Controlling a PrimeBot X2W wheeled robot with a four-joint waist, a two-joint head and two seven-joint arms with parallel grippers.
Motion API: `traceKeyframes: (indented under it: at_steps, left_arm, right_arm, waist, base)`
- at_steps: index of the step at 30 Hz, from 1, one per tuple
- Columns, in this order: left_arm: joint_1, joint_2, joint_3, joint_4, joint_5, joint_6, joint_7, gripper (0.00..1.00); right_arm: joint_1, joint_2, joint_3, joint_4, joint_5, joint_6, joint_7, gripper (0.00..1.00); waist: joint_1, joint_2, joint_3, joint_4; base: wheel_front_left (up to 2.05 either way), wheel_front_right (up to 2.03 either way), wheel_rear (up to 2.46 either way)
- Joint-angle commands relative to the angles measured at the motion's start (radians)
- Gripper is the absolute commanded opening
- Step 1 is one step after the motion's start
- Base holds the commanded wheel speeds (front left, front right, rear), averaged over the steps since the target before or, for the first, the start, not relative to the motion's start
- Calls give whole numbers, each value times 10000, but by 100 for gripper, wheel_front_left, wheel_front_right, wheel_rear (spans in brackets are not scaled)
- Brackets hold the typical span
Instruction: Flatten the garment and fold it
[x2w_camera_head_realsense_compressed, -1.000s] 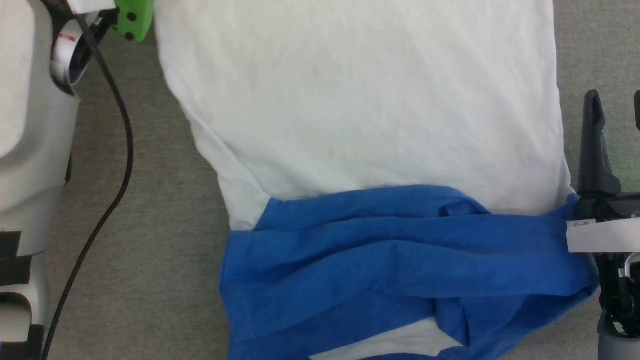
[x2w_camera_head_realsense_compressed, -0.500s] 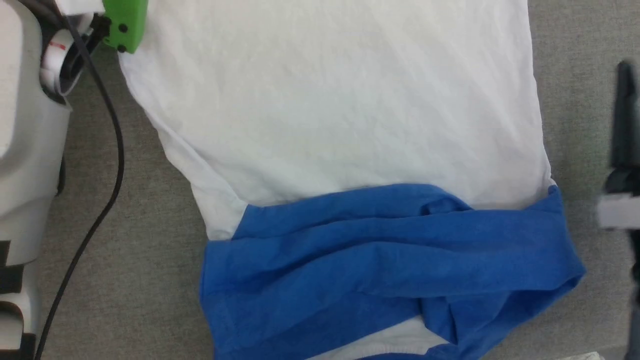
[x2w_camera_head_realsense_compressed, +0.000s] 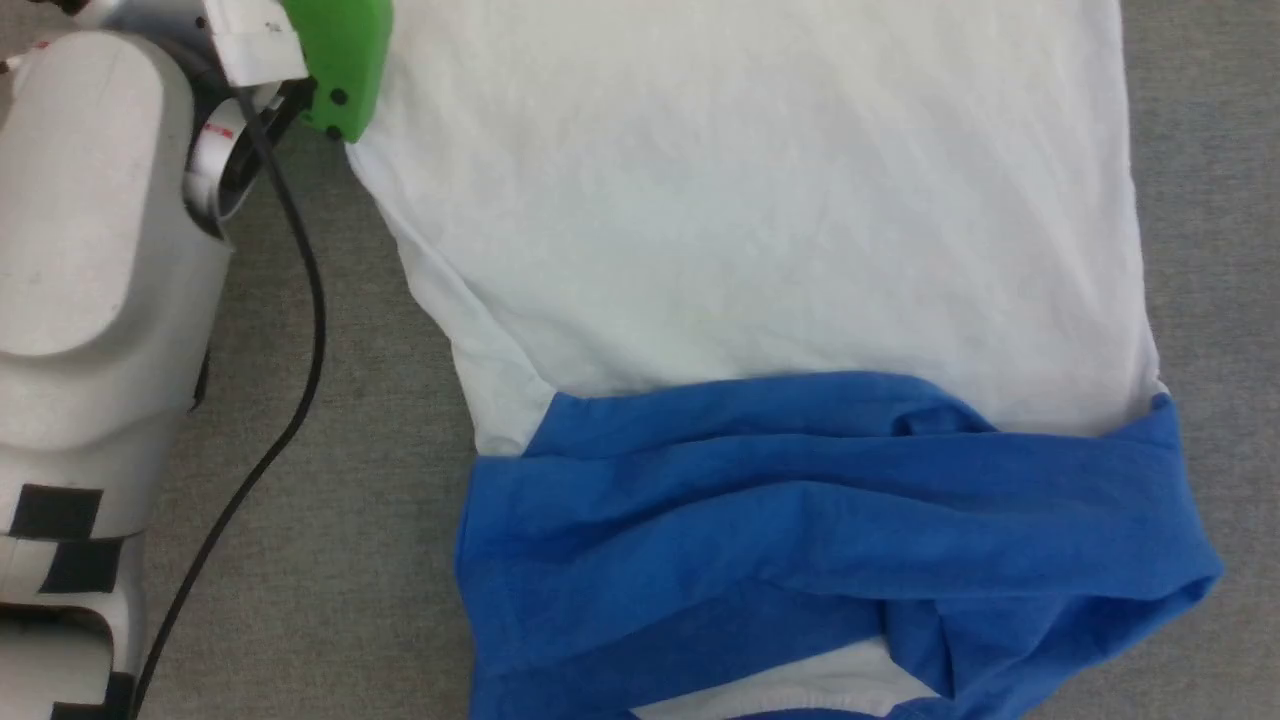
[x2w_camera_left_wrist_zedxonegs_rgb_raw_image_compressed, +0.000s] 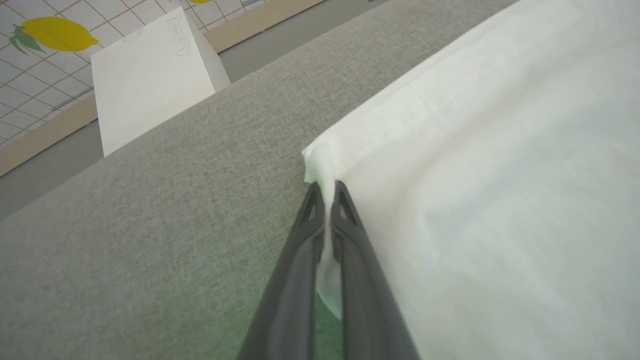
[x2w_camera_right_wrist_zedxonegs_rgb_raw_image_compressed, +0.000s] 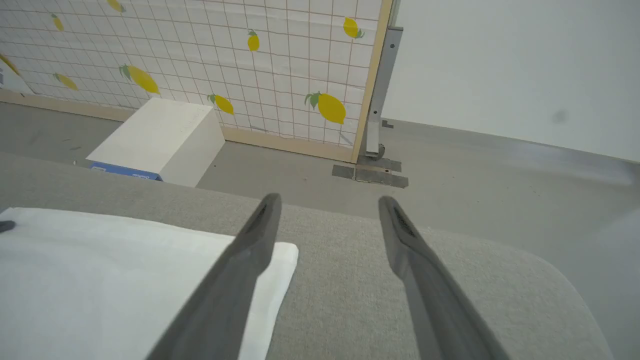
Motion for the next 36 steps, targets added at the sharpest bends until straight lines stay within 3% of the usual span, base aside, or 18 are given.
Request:
traceKeyframes:
  at_steps: [1, 5, 9, 17, 18, 19, 20, 21, 27, 36]
  left_arm:
    - [-162, -145, -61, 25, -31, 42, -68, 0]
    - [-405, -438, -246, 83, -24, 34, -140, 0]
    - [-704, -732, -412, 174, -13, 26, -220, 0]
    - [-1048, -1027, -662, 562, -25, -19, -436, 0]
    - [-1064, -1038, -677, 621, -34, -24, -486, 0]
    - [-1081, -1046, -687, 664, -42, -28, -521, 0]
    - [-1112, -1052, -696, 710, -50, -32, -557, 0]
    - [-1138, -1055, -696, 747, -57, -34, -588, 0]
    - [-1297, -1007, -524, 922, -84, 64, -1151, 0]
    - [-1540, -977, 137, 1048, -176, 494, -2892, 0]
  right_arm:
    - [-412, 167, 138, 514, -113, -13, 522, 100]
    - [-1361, 608, 185, 1914, -703, -13, 1491, 100]
    - [-1814, 965, 55, 2865, -1270, -13, 1793, 100]
    - [-2038, 1167, 82, 3763, -1960, -13, 1970, 100]
    - [-2035, 1158, 106, 3840, -2046, -13, 1968, 91]
    - [-2034, 1145, 112, 3894, -2110, -13, 1977, 65]
    - [-2044, 1133, 96, 3937, -2172, -13, 1951, 18]
    - [-2062, 1136, 40, 3958, -2239, -13, 1883, 0]
    - [-2207, 1157, -192, 4017, -2321, -13, 1451, 0]
    - [-2388, 983, -552, 3907, -1902, -13, 350, 0]
  waist:
    - [0, 0, 271, 277]
    - [0, 0, 605, 612]
    - [0, 0, 924, 944]
    - [0, 0, 1268, 1324]
    - [0, 0, 1293, 1350]
    - [0, 0, 1318, 1372]
    - [0, 0, 1355, 1393]
    - [0, 0, 1381, 1404]
    - [0, 0, 1291, 1349]
    - [0, 0, 417, 1085]
  base:
    - [0, 0, 0]
    - [0, 0, 0]
    - [0, 0, 0]
    - [0, 0, 0]
    - [0, 0, 0]
    - [0, 0, 0]
    - [0, 0, 0]
    - [0, 0, 0]
    - [0, 0, 0]
    - [0, 0, 0]
